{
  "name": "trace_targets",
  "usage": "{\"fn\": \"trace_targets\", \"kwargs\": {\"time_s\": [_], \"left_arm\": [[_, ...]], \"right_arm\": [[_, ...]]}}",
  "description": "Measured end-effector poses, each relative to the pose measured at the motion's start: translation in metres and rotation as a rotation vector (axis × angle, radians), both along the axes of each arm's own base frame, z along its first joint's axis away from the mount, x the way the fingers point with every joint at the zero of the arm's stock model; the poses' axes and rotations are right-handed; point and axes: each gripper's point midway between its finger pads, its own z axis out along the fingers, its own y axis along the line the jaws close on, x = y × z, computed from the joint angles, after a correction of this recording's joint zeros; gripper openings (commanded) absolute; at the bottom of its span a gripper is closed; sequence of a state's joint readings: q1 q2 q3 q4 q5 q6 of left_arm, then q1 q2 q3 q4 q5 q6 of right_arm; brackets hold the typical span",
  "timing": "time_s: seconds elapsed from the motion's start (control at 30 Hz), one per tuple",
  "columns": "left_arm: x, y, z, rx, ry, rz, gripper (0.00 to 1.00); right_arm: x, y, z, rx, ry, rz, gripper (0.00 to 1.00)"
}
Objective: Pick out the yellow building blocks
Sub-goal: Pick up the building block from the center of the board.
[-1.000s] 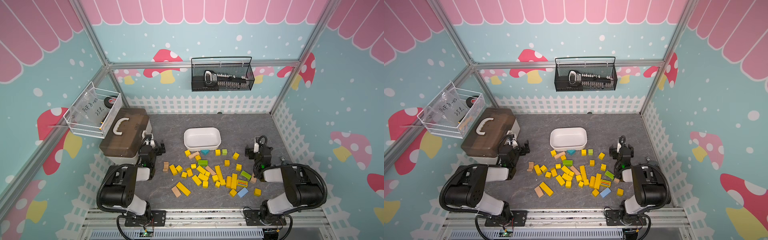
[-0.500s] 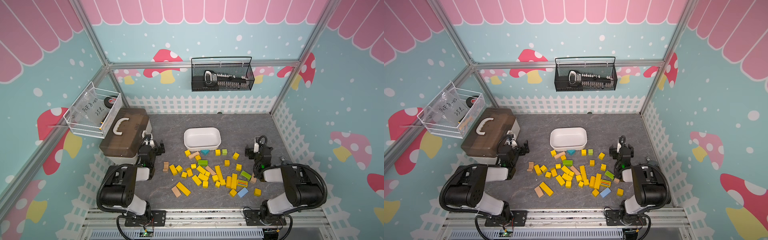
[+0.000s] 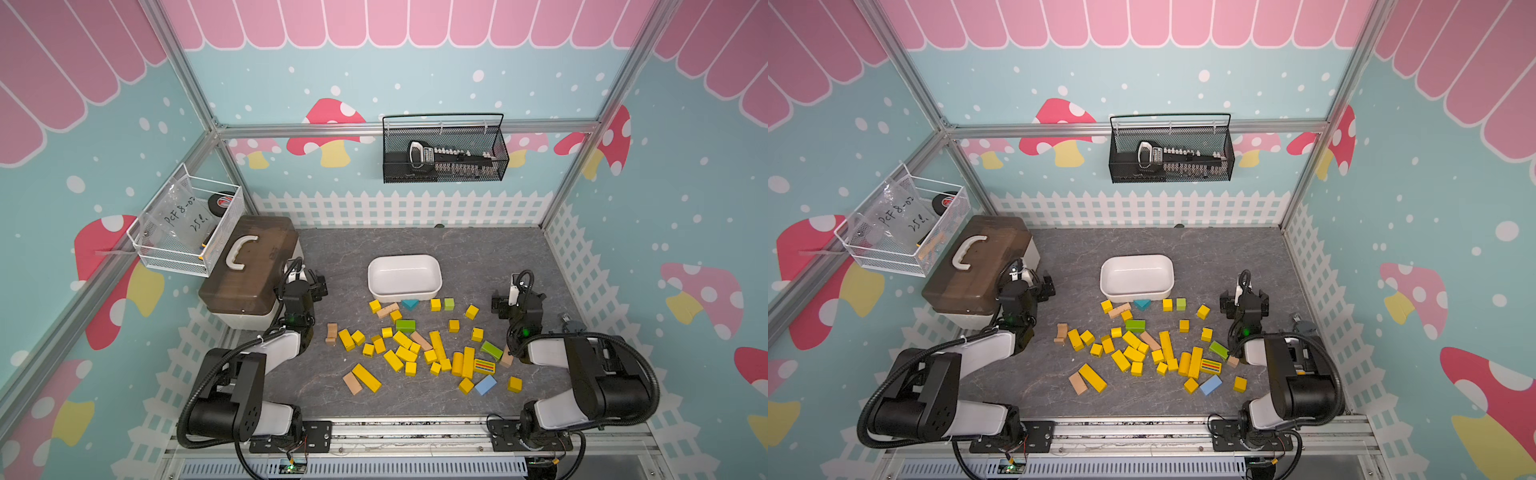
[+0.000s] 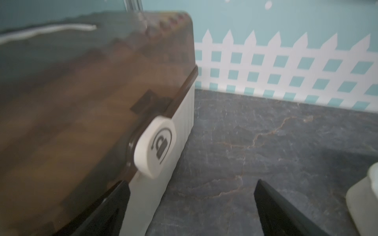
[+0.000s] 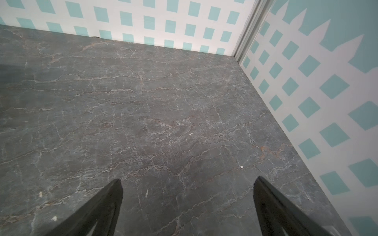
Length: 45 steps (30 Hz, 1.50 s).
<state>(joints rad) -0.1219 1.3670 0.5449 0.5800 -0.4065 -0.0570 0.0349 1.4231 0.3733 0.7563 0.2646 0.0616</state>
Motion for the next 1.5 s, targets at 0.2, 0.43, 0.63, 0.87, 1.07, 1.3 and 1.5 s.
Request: {"fn": "trace_targets", "kwargs": {"time_s": [0.2, 0.43, 0.63, 0.87, 1.07, 1.3, 1.5], "left_arm": [[0.014, -0.047, 0.107, -0.118, -0.147, -0.121, 1.00], [0.014, -0.192, 0.194, -0.168, -0.182, -0.557, 1.00], [0.003, -0.263, 0.157, -0.140, -0.022, -0.787, 1.00], [-0.004, -0.276, 0.157, -0.148, 0.104, -0.847, 1.00], [-0.009, -0.268, 0.168, -0.149, 0.132, -0.810, 1.00], [-0.006, -0.267, 0.116, -0.155, 0.318, -0.769, 1.00], [-0.001, -0.261, 0.082, -0.203, 0.432, -0.742, 1.00]], "right_arm": [[0.012, -0.002, 0.126, 0.110, -0.132, -0.057, 0.99], [-0.045, 0.031, 0.181, 0.357, -0.119, 0.075, 0.99], [-0.103, 0.051, 0.147, 0.457, 0.123, 0.122, 0.99], [-0.138, 0.049, 0.091, 0.487, 0.423, 0.021, 0.99], [-0.129, 0.059, 0.039, 0.551, 0.677, -0.040, 0.99], [-0.128, 0.064, 0.015, 0.607, 0.774, -0.088, 0.95], [-0.139, 0.063, -0.006, 0.653, 0.861, -0.184, 0.93]]}}
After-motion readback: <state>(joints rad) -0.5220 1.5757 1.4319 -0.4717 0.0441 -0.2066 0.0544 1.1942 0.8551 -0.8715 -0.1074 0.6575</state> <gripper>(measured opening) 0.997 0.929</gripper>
